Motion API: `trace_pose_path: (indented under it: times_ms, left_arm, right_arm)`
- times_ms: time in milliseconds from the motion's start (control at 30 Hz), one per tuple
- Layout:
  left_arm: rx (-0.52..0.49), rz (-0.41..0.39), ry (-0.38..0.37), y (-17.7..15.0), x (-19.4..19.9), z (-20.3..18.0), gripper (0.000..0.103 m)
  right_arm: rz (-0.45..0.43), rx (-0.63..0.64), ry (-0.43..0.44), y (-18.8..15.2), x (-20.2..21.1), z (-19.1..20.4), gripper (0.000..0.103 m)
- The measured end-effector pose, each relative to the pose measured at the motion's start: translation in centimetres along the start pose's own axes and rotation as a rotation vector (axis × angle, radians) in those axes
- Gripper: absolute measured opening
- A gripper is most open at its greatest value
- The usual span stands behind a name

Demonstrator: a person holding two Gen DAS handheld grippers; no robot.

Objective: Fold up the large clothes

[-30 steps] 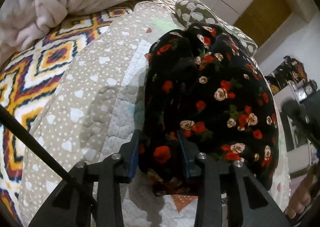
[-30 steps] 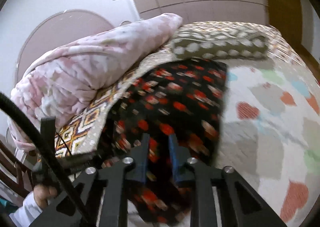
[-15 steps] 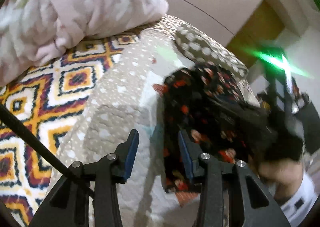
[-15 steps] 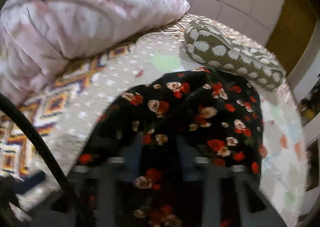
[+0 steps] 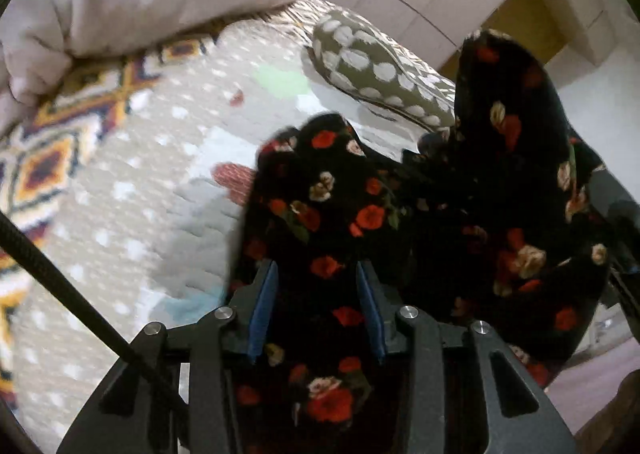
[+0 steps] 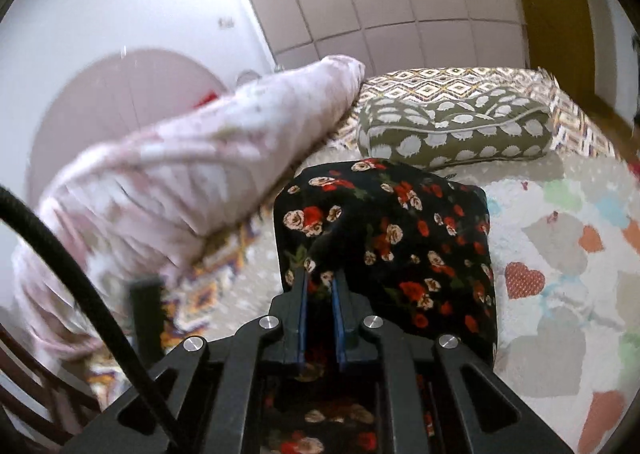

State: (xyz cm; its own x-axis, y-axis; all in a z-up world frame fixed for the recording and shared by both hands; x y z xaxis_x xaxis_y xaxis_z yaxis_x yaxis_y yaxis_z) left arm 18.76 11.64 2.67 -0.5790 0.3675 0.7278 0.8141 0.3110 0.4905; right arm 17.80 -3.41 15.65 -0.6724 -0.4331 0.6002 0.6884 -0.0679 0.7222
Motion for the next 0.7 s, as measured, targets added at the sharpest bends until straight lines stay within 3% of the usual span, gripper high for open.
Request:
trace_pose_path:
  times_ms: [133, 233, 400, 533, 700]
  left_arm:
    - [0.049, -0.012, -0.025, -0.4, 2.0, 1.8, 0.038]
    - [0.094, -0.060, -0.002, -0.9, 5.3, 4.8, 0.038]
    - [0.142, -0.128, 0.054, -1.4, 9.0, 8.4, 0.038]
    - [0.127, -0.132, 0.078, -2.1, 10.1, 8.9, 0.039]
    - [0.123, -0.131, 0.081, -2.2, 10.0, 8.2, 0.039]
  right_arm:
    - [0.026, -0.037, 0.033, 0.1, -0.9, 0.2, 0.011]
    - [0.055, -0.072, 0.073, -0.3, -2.8, 1.2, 0.011]
    - [0.125, -0.124, 0.075, -1.4, -8.6, 2.2, 0.011]
    - [0.219, -0.164, 0.061, -3.2, -14.1, 2.1, 0.011]
    - [0.317, -0.025, 0.023, -5.6, -16.6, 3.7, 0.015]
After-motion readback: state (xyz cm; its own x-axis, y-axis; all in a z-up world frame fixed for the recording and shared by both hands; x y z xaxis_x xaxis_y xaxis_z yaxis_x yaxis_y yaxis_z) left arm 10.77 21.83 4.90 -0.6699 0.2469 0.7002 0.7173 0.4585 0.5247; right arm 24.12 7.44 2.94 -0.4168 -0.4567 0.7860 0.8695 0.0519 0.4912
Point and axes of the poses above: each gripper's, at about its wrist camera, not at the fingertips, and x roughly against the way its jaws point, z to its left, y to its top, the point moved 4 cm from there along -x, roughly the way its jaws point, and after that the axes turned 1 degree about -z, right-handed, at the moved point
